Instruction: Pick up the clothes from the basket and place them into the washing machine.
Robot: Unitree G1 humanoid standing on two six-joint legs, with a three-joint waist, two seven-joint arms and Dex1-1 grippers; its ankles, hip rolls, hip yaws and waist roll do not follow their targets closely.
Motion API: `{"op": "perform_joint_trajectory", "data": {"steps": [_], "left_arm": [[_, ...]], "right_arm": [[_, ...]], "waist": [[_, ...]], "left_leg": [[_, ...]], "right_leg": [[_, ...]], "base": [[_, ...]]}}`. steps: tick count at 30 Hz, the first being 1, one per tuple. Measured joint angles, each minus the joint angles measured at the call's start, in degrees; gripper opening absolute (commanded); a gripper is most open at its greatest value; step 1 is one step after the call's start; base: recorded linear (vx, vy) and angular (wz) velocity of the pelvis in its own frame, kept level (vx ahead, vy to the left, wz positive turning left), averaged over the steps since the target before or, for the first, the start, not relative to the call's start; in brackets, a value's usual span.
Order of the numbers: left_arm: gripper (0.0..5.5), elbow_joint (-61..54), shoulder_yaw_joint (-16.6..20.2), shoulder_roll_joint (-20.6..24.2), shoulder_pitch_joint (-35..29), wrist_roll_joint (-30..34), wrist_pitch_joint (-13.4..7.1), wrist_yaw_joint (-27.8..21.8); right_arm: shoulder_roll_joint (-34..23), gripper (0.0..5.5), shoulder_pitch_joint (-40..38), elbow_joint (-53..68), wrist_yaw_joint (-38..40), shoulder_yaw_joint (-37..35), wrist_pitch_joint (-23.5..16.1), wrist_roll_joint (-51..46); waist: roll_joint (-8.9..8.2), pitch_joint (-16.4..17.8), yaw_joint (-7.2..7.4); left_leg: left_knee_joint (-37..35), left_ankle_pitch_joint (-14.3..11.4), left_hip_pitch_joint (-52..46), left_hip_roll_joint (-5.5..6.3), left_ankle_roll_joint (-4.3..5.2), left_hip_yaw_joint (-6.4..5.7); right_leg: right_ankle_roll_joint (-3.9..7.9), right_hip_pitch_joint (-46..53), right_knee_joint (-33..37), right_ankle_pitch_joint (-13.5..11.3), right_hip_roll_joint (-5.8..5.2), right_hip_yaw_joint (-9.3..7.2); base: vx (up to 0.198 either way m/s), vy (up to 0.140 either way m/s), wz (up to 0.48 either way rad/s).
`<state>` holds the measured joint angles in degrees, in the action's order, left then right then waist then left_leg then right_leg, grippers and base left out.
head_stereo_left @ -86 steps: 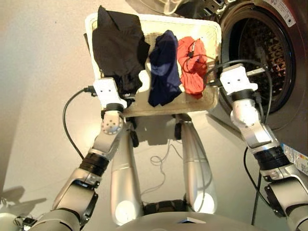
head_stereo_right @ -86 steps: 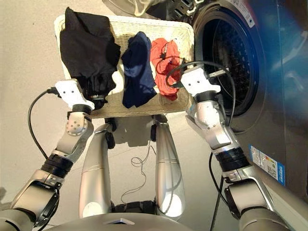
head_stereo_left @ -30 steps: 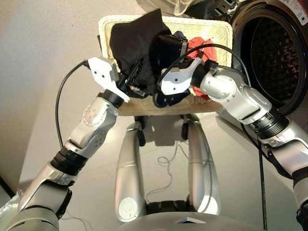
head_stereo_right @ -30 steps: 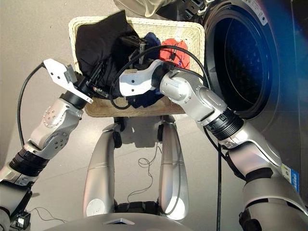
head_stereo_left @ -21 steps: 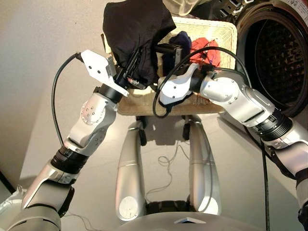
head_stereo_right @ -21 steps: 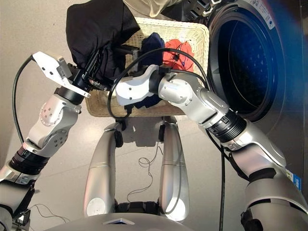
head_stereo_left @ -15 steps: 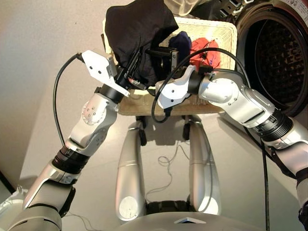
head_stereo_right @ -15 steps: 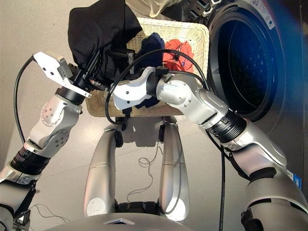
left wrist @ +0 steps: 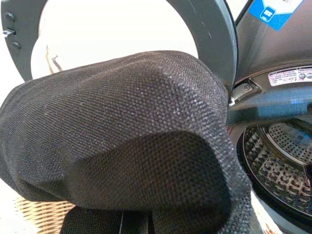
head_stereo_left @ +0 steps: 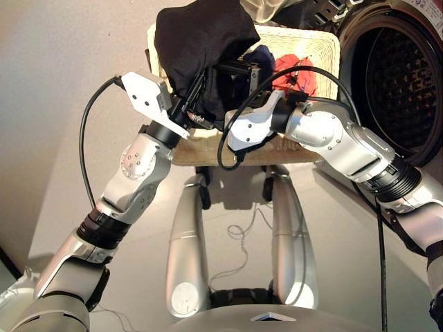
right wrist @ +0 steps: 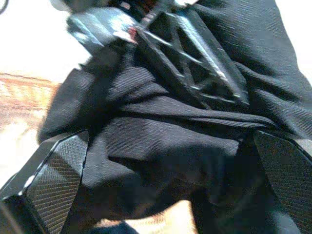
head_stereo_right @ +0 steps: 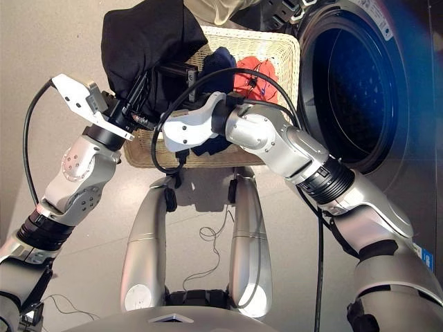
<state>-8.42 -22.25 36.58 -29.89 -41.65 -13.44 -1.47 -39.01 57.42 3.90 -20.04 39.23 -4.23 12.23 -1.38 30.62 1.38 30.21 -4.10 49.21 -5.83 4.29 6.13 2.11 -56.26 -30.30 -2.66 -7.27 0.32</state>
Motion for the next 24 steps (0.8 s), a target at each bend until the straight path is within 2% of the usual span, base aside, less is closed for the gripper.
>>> {"op": "perform_joint_trajectory", "data": {"steps": [8,18,24], "left_arm": [[0.0,-0.3,-2.9,-0.3,-0.4,-3.9,0.1,0.0],[0.0,-0.3,-3.4,-0.6,-1.4,-4.0,0.2,0.0],[0.0,-0.3,-3.6,-0.6,-1.4,-4.2,0.2,0.0]], "right_arm": [[2.6,5.5,0.9,-4.4,5.5,-0.9,-0.1,4.4],[2.6,5.5,1.0,-4.5,5.6,-1.3,-0.1,4.4],[5.0,5.5,1.2,-7.6,5.5,-1.0,-0.1,4.3]], "waist": [[0.02,0.0,-0.08],[0.02,0.0,-0.08],[0.03,0.0,-0.15]], "left_leg": [[0.1,0.0,0.8,0.01,0.01,0.09],[0.5,0.0,1.7,0.0,0.03,0.0],[1.0,-0.1,2.4,-0.03,-0.02,-0.41]], "right_leg": [[-0.1,-0.9,-0.4,-0.1,0.02,0.13],[-0.1,-1.8,-0.7,-0.1,0.04,0.12],[0.0,-2.0,-0.9,0.0,0.0,-0.12]], "base": [[0.0,0.0,0.0],[0.0,0.0,0.0],[0.0,0.0,0.0]]}}
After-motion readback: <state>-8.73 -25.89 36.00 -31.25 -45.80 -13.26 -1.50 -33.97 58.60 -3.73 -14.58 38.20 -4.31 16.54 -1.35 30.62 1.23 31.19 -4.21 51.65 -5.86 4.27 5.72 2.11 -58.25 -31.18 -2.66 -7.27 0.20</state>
